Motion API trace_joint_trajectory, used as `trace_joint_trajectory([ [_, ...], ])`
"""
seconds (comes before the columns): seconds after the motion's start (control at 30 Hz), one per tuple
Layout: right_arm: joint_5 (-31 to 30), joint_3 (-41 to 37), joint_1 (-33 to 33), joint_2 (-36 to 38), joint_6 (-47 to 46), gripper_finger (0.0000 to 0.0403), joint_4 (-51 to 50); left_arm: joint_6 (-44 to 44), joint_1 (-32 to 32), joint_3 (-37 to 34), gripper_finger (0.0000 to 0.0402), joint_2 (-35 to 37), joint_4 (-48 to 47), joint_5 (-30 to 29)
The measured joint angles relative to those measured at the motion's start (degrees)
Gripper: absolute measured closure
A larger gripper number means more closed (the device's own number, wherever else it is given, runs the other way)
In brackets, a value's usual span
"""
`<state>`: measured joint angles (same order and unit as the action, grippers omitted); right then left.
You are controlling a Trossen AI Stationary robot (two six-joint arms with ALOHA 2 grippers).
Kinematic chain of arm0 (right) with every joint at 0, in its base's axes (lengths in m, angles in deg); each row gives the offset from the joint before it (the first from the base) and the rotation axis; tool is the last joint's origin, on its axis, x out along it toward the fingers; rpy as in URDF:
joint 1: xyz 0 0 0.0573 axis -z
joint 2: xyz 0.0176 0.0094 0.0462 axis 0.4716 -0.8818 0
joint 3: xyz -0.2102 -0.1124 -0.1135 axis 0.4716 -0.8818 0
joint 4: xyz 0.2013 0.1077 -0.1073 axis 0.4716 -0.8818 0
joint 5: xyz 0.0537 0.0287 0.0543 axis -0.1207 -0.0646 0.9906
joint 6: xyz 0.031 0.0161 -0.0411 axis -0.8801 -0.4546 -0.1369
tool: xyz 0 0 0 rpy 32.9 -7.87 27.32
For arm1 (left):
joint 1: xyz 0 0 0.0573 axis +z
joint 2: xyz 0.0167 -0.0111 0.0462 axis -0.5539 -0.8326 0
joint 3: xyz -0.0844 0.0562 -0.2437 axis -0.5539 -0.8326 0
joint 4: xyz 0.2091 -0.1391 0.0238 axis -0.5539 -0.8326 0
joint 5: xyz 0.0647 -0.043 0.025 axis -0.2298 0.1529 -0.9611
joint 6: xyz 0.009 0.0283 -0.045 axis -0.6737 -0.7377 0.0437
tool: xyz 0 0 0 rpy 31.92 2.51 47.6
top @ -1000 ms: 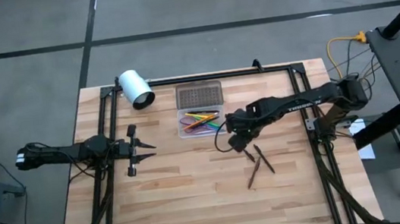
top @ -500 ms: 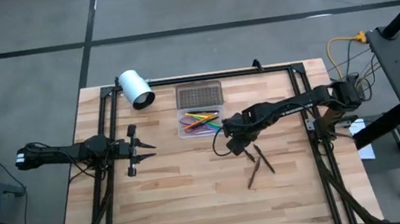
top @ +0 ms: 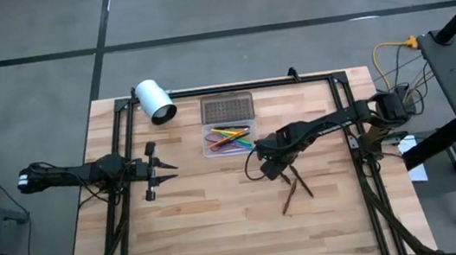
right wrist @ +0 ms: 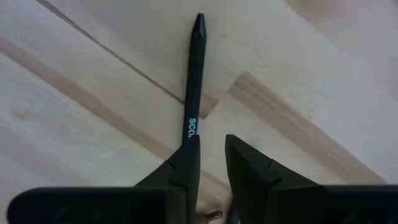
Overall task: Pick & place school supplies into a supply box
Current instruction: Put the black pen into the supply box
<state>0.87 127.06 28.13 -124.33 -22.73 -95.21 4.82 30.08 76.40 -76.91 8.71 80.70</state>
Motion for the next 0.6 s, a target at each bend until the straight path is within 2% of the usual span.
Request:
trace_joint_trajectory([
  [0.6, 0.23, -0.89, -1.25, 0.02, -0.05, 0.0335, 2.82, 0.00, 0.01, 0.00, 0.0315, -0.23, 0.00, -0.02],
])
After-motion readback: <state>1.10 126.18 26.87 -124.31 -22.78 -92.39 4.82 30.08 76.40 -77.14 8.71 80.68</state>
